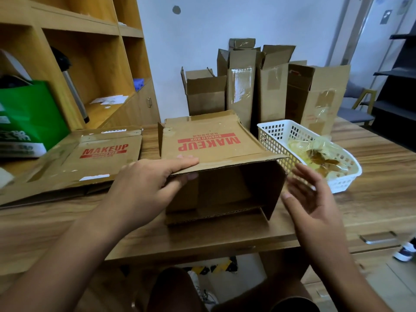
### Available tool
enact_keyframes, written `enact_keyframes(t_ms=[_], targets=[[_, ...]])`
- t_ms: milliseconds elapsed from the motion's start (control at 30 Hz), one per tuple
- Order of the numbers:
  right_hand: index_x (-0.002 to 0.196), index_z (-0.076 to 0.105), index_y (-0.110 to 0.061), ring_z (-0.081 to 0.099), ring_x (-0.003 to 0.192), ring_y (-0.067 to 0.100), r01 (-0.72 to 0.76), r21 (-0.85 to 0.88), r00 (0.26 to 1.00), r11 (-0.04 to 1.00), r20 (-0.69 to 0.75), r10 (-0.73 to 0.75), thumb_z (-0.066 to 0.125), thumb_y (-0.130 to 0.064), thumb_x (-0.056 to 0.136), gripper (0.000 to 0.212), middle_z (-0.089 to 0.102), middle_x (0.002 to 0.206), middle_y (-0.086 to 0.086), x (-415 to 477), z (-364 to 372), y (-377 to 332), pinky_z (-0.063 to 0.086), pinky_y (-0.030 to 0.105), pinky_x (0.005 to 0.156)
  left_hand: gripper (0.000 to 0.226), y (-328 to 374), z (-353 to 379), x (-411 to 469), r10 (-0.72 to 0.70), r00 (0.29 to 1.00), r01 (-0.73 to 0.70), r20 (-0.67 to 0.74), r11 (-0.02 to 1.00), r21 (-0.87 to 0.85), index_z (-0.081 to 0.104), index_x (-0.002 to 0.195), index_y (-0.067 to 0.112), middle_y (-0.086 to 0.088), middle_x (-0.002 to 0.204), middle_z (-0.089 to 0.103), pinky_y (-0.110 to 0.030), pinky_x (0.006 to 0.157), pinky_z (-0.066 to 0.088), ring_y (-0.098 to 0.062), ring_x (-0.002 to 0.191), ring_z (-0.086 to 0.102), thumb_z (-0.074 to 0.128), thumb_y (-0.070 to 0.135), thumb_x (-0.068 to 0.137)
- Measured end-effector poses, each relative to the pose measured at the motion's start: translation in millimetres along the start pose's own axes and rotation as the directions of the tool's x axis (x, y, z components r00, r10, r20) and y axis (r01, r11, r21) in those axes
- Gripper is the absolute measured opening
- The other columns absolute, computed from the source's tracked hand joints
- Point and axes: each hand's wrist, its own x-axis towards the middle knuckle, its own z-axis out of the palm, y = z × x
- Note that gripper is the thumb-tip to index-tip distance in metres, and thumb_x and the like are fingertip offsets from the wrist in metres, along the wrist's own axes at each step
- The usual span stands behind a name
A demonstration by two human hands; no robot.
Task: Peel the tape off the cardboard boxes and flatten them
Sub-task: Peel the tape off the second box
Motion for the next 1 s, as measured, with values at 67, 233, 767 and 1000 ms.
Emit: enact_keyframes(t_ms=[67,233,767,1000], targets=[[0.125,0.057,-0.024,0.057,0.124,0.009,0.176,-0.107,0.978,0.979,-0.098,-0.187,0.057,-0.003,0.094,0.037,0.059,0.126,-0.003,-13,2,-9,0.045,0.028,0.108,0.058,0,-2,2,-0.004,1.0,0.004,0.016,1.0,0.001,0.055,0.133,0.055,0.02,0.136,0.059,-0.012,0.065,0.034,0.007,0.075,0.051,0.031,0.069,0.082],[0.126,0.062,-0.027,0.059,0.125,0.01,0.186,-0.059,0.95,0.981,0.267,-0.164,0.054,-0.006,0.089,0.043,0.064,0.128,-0.012,-33,28,-26,0.044,0.019,0.103,0.061,4,-4,3,-0.027,0.999,0.026,0.033,0.999,0.041,0.055,0.133,0.054,0.019,0.137,0.059,-0.009,0.062,0.028,0.008,0.072,0.044,0.029,0.069,0.08],[0.099,0.068,-0.035,0.068,0.108,0.006,-0.56,0.089,0.725,0.824,0.533,0.435,0.047,0.011,0.092,0.051,0.077,0.1,-0.016,10,103,-31,0.05,0.03,0.097,0.06,-2,-7,6,-0.051,0.998,0.051,0.04,0.999,-0.004,0.06,0.128,0.054,0.016,0.127,0.068,-0.016,0.059,0.033,0.018,0.068,0.051,0.031,0.073,0.08],[0.107,0.068,-0.037,0.064,0.116,0.003,-0.54,0.074,0.706,0.838,0.581,0.404,0.047,0.01,0.093,0.053,0.075,0.11,-0.018,-10,96,-33,0.048,0.029,0.104,0.047,-5,-2,8,-0.023,0.999,0.022,0.029,0.999,0.046,0.058,0.13,0.056,0.016,0.127,0.068,-0.017,0.064,0.038,0.009,0.067,0.052,0.037,0.072,0.09]])
